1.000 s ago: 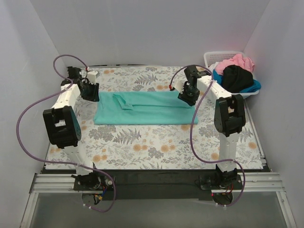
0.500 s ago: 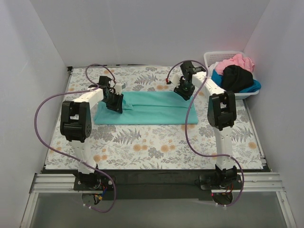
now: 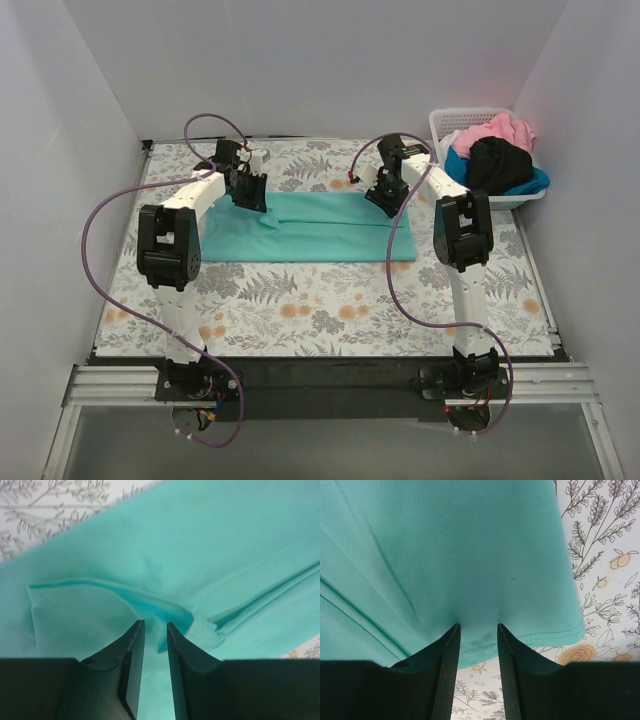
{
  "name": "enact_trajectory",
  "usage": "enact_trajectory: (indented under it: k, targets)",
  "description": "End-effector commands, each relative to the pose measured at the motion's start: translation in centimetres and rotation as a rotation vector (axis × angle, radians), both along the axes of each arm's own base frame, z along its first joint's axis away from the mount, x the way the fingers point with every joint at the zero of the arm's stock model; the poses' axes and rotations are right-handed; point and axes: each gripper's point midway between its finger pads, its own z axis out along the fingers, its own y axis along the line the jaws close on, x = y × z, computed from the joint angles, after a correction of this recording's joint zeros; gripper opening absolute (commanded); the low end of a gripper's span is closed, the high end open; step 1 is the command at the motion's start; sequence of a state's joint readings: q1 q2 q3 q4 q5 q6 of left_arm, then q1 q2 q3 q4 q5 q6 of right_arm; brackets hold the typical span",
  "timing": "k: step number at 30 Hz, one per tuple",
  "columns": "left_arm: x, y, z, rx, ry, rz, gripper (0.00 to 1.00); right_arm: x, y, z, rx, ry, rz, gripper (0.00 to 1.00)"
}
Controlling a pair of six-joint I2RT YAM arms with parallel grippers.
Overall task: Fold and stack the t-shirts
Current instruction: Fold the tshirt
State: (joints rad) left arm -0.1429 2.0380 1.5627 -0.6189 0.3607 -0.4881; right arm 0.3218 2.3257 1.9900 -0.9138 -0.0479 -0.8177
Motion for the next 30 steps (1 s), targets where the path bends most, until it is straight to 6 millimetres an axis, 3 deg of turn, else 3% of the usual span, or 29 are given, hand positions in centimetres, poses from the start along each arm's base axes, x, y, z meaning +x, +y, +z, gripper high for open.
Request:
enact_trajectory:
  k: [1,6,7,8,11,12,15,17,20,25,26,29,30]
  targets:
    - [1.8,-2.0,0.5,-0.042,-0.025,-0.006,0.24,0.2,0.1,0.4,0.007,-0.009,-0.006,0.42]
    - [3.7,-2.9,3.5,-0.108,-0.082,0.017,0.26,0.6,0.2,1.3,0.017,-0.032,-0.006,0.41]
    - [3.8,-2.8,4.6,-0.124,-0.097,0.033,0.26,0.9,0.4,1.6,0.022,-0.039,-0.005,0.40]
    - [3.8,-2.7,7.0,-0.144,-0.144,0.045,0.26,1.0,0.6,1.9,0.028,-0.048,-0.001,0.40]
    - [2.5,-0.7,8.9,-0.136,-0.164,0.111,0.27,1.8,1.0,2.3,0.033,-0.071,0.006,0.39]
    - [1.2,-0.1,9.4,-0.115,-0.163,0.129,0.27,1.9,1.0,2.2,0.024,-0.074,0.008,0.39]
    - [-2.2,1.4,7.8,-0.041,-0.080,0.162,0.28,1.8,1.2,1.1,0.005,-0.064,0.022,0.37]
    - [-5.0,2.5,4.8,0.014,0.015,0.192,0.28,1.4,1.3,0.2,-0.008,-0.044,0.027,0.34]
    - [-8.1,3.0,2.1,0.032,0.092,0.200,0.28,0.9,1.0,-0.8,-0.030,-0.022,0.028,0.34]
    - [-9.4,4.0,-1.2,0.086,0.156,0.254,0.26,-1.5,-0.4,-2.1,-0.095,0.023,0.051,0.29]
    - [-9.3,4.4,-1.6,0.105,0.155,0.266,0.26,-3.1,-1.0,-3.3,-0.112,0.068,0.056,0.29]
    - [-8.4,5.0,-2.6,0.142,0.148,0.273,0.26,-5.3,-1.6,-3.2,-0.117,0.092,0.073,0.29]
    - [-8.1,5.1,-3.0,0.151,0.150,0.270,0.26,-7.5,-1.9,-4.2,-0.119,0.147,0.081,0.29]
